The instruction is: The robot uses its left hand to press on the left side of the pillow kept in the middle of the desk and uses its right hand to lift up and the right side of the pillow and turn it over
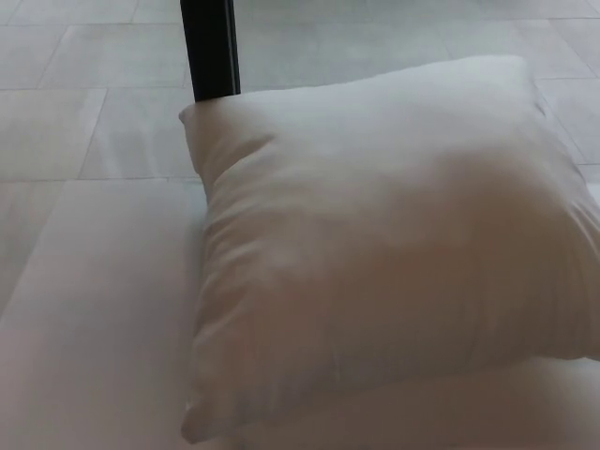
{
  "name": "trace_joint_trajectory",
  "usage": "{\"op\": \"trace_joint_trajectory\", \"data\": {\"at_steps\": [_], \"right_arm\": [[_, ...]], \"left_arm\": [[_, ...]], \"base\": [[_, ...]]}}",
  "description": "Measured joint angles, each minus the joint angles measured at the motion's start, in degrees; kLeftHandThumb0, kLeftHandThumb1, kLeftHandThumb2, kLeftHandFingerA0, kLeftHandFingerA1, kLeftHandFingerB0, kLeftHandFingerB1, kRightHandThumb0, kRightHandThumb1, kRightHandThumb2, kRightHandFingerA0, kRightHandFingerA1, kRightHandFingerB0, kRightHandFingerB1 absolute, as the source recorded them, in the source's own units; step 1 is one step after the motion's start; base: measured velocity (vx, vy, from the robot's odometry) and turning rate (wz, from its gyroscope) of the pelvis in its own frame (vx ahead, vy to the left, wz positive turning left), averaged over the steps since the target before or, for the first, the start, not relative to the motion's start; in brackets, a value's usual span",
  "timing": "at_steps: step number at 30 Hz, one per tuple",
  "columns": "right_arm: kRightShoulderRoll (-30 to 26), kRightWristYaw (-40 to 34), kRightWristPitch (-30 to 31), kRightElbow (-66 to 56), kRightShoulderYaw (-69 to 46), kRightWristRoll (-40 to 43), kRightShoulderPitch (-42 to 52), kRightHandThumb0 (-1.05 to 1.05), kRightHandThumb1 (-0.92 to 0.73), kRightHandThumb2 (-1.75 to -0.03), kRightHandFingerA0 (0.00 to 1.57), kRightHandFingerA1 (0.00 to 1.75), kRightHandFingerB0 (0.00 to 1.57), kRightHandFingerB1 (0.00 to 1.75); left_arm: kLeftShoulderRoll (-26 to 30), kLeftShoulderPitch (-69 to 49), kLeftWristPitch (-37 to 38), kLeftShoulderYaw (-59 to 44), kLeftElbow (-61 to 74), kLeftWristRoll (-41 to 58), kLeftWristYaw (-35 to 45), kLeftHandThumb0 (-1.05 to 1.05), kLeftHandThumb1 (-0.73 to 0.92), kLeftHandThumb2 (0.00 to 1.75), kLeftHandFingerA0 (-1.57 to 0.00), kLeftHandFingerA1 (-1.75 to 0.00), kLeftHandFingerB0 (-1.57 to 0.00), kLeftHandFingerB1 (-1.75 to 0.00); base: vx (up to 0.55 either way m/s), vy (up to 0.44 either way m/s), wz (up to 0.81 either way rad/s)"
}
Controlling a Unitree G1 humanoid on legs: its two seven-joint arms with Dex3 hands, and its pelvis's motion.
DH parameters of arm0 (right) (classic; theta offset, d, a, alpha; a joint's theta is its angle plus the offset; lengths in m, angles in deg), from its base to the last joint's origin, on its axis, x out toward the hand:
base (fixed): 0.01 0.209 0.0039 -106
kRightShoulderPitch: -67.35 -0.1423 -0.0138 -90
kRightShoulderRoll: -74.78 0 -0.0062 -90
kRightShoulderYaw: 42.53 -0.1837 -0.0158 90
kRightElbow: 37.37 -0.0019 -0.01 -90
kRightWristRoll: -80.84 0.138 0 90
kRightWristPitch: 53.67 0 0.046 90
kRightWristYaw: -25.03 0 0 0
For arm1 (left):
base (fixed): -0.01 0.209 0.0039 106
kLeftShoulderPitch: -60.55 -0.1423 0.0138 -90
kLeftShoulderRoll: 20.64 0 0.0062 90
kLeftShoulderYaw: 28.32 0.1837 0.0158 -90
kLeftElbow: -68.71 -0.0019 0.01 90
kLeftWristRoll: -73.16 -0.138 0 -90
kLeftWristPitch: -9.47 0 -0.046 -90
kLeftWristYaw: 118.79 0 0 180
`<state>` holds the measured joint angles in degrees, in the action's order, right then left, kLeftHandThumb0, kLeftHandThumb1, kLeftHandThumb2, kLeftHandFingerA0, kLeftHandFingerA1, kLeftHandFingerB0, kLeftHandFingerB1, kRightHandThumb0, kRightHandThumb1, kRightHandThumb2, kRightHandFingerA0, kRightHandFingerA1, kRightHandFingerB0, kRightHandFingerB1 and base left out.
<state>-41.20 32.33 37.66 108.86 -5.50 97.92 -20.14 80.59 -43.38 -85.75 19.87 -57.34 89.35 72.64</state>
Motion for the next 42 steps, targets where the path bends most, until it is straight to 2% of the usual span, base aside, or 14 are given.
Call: {"op": "trace_joint_trajectory", "data": {"at_steps": [3, 5, 9, 11, 14, 15, 18, 19, 30, 31, 33, 35, 40, 42], "right_arm": [[-1.08, 1.88, 1.01, -2.95, -0.22, 1.52, -3.94, -1.05, -0.92, -0.72, 0.34, 0.61, 0.01, 0.33], [-1.22, 3.09, 1.94, -5.39, -0.09, 2.55, -6.74, -1.02, -0.72, -1.16, 0.48, 0.67, 0.07, 0.39], [-1.22, 4.53, 3.78, -10.90, 1.05, 4.11, -11.60, -1.05, -0.88, -0.70, 0.59, 0.65, 0.27, 0.72], [-1.19, 4.96, 4.50, -12.83, 1.70, 4.70, -13.46, -1.05, -0.88, -0.69, 0.45, 0.61, 0.22, 0.70], [-0.87, 5.63, 6.08, -16.79, 3.56, 5.93, -17.27, -1.05, -0.90, -0.69, 0.33, 0.57, 0.13, 0.63], [-0.71, 5.76, 6.60, -18.06, 4.17, 6.21, -18.35, -1.04, -0.74, -1.21, 0.09, 0.49, 0.03, 0.15], [0.25, 5.93, 8.16, -21.96, 6.75, 6.83, -21.22, -1.05, -0.92, -0.76, 0.10, 0.33, 0.00, 0.15], [0.57, 6.04, 8.56, -22.88, 7.52, 7.01, -21.95, -0.94, -0.69, -1.21, 0.07, 0.47, 0.01, 0.09], [6.16, 6.88, 13.59, -33.18, 20.27, 7.78, -28.84, -1.03, -0.77, -1.20, 0.16, 0.50, 0.06, 0.12], [6.81, 6.92, 14.12, -34.12, 21.58, 7.78, -29.17, -1.05, -0.76, -1.19, 0.14, 0.48, 0.10, 0.16], [8.08, 7.01, 15.07, -35.47, 24.07, 7.77, -29.71, -1.05, -0.78, -1.23, 0.19, 0.51, 0.06, 0.16], [9.17, 7.08, 15.99, -36.57, 26.31, 7.76, -29.96, -1.05, -0.92, -0.78, 0.26, 0.44, 0.05, 0.23], [11.33, 7.21, 18.46, -38.71, 30.92, 7.73, -30.15, -1.04, -0.79, -1.19, 0.17, 0.50, 0.09, 0.18], [11.81, 7.22, 19.35, -39.13, 32.42, 7.67, -30.16, -1.04, -0.84, -1.25, 0.20, 0.51, 0.04, 0.15]], "left_arm": [[0.53, 2.76, -2.15, -0.71, 6.21, 2.21, 0.85, -1.05, 0.76, 0.70, -0.30, -0.55, -0.17, -0.54], [0.74, 5.03, -3.72, -0.88, 10.33, 3.54, 1.02, -1.05, 0.57, 1.10, -0.29, -0.55, -0.14, -0.44], [1.31, 10.38, -6.48, -0.77, 16.94, 5.53, 0.93, -1.05, 0.79, 0.69, -0.53, -0.66, -0.17, -0.74], [1.36, 12.39, -7.61, -0.56, 19.47, 6.25, 0.65, -1.05, 0.66, 1.16, -0.36, -0.63, -0.07, -0.45], [1.16, 16.48, -9.93, 0.83, 25.02, 7.52, -0.21, -1.05, 0.92, 0.73, -0.27, -0.51, -0.02, -0.27], [1.08, 17.74, -10.67, 1.37, 26.66, 7.81, -0.48, -1.03, 0.82, 1.30, -0.02, -0.49, -0.06, -0.04], [-0.25, 21.71, -12.81, 3.93, 30.88, 8.58, -1.37, -1.01, 0.89, 1.32, -0.05, -0.50, -0.07, -0.06], [-0.76, 22.70, -13.35, 4.72, 31.86, 8.81, -1.60, -0.92, 0.86, 1.29, -0.17, -0.56, 0.00, -0.12], [-9.04, 31.19, -21.16, 18.01, 41.20, 9.91, -3.97, -0.95, 0.76, 1.23, -0.03, -0.44, 0.00, -0.11], [-9.80, 31.39, -21.95, 19.44, 41.80, 9.90, -4.17, -1.05, 0.92, 0.83, -0.02, -0.41, 0.00, -0.22], [-11.20, 31.53, -23.39, 22.30, 42.73, 9.82, -4.59, -0.96, 0.75, 1.21, -0.08, -0.46, -0.05, -0.09], [-12.19, 31.53, -24.84, 25.01, 43.29, 9.72, -4.98, -0.95, 0.76, 1.19, -0.10, -0.48, -0.04, -0.11], [-14.04, 31.52, -28.60, 30.60, 44.26, 9.53, -6.00, -0.98, 0.92, 0.83, -0.04, -0.45, 0.00, -0.21], [-14.39, 31.52, -29.99, 32.45, 44.56, 9.43, -6.38, -1.04, 0.82, 1.28, -0.01, -0.35, 0.00, 0.00]], "base": [[0.00, 0.000, 0.00], [0.00, 0.000, 0.00], [0.00, 0.000, 0.00], [0.00, 0.000, 0.00], [0.00, 0.000, 0.00], [0.00, 0.000, 0.00], [0.00, 0.000, 0.00], [0.00, 0.000, 0.00], [0.00, 0.000, 0.00], [0.00, 0.000, 0.00], [0.00, 0.000, 0.00], [0.00, 0.000, 0.00], [0.00, 0.000, 0.00], [0.00, 0.000, 0.00]]}}
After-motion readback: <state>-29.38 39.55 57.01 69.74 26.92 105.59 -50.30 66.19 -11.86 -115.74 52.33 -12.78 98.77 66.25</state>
